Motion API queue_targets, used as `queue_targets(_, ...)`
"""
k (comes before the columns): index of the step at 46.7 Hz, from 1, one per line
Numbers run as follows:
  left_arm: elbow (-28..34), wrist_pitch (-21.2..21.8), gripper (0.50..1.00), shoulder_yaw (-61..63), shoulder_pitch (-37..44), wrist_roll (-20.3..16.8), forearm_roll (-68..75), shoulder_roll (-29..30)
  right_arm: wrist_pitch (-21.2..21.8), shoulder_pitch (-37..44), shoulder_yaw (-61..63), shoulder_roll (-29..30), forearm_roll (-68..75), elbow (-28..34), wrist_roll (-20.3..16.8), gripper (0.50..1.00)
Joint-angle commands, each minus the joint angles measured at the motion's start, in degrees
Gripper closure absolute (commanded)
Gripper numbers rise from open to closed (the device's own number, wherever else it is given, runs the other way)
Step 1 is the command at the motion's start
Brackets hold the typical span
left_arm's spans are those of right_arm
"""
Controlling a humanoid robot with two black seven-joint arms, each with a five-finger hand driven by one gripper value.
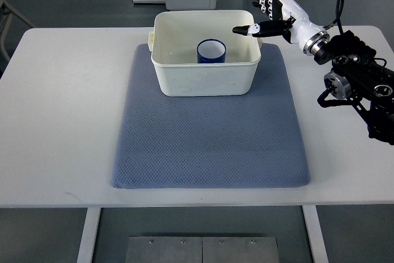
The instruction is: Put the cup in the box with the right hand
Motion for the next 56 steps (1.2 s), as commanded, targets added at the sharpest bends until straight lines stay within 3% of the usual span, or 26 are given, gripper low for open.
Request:
queue_targets(1, 0.01, 0.01, 0.5, 0.01, 0.01, 0.01, 0.0, 0.0, 2.42, -2.72, 4.19, -1.13, 0.09, 0.06, -1.81, 0.511)
queue_targets(8, 0.01, 0.09, 0.5, -0.07, 0.01, 0.01, 0.0, 0.0, 5.24, -7.2, 13.52, -1.31, 0.09, 0.06, -6.29, 0.509)
queue_targets(29, 0.01, 0.01, 0.5, -0.07, 0.01, 0.01, 0.0, 0.0, 5.24, -16.0, 28.99, -0.52, 0.09, 0.06, -10.95, 0.509)
queue_targets(56, 0.0, 0.09, 0.5, 0.01, 0.01, 0.01, 0.0, 0.0, 4.63, -20.74, 39.45, 5.37, 0.18, -0.55, -11.04, 0.5)
